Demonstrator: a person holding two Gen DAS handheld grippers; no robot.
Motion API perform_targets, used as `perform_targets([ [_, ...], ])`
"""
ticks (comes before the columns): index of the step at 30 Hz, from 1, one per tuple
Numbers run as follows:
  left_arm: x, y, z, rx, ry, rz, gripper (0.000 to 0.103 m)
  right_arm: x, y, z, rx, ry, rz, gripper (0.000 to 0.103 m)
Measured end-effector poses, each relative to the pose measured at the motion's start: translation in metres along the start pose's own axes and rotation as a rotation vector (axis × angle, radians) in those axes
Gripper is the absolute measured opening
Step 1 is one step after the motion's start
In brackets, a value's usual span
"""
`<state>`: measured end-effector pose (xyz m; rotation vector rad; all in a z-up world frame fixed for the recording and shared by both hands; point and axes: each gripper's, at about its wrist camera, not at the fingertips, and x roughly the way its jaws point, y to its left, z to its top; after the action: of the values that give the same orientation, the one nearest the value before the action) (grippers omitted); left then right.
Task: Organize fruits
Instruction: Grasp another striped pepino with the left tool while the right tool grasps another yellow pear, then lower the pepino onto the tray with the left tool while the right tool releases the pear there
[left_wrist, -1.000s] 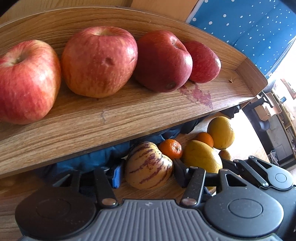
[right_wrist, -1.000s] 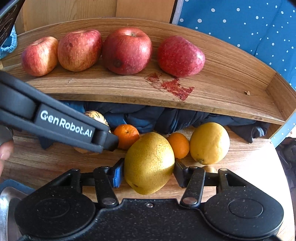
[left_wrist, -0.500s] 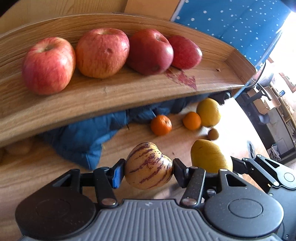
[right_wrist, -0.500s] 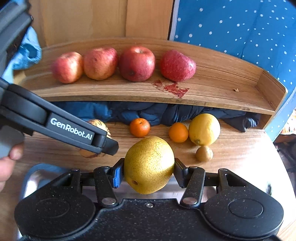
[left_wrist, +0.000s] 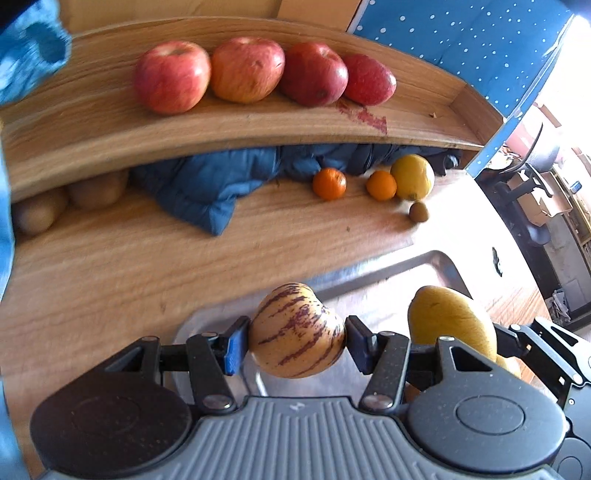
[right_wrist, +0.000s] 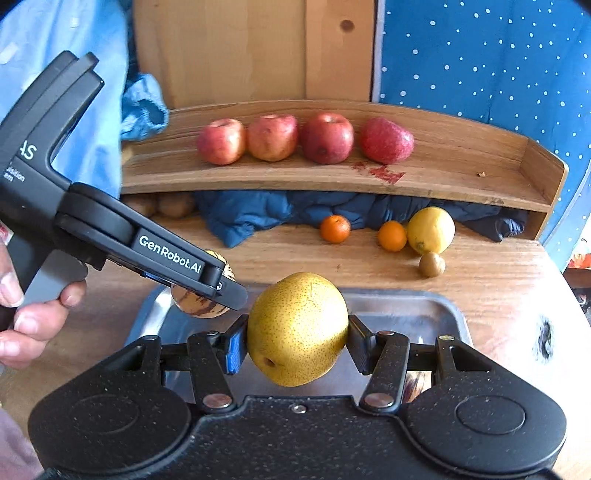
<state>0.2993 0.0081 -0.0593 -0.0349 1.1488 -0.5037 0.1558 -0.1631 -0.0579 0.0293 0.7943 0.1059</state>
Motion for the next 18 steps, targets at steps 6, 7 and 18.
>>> perform_targets([
  [6, -0.010, -0.001, -0.029, -0.031, 0.015, 0.030, 0.059, -0.016, 0.009, -0.022, -0.020, 0.029, 0.046, 0.056],
  [7, -0.011, -0.002, -0.033, -0.035, 0.018, 0.034, 0.059, -0.018, 0.010, -0.026, -0.023, 0.036, 0.054, 0.056],
  [18, -0.017, -0.009, -0.081, -0.073, 0.040, 0.061, 0.059, -0.035, 0.028, -0.060, -0.056, 0.095, 0.086, 0.056],
])
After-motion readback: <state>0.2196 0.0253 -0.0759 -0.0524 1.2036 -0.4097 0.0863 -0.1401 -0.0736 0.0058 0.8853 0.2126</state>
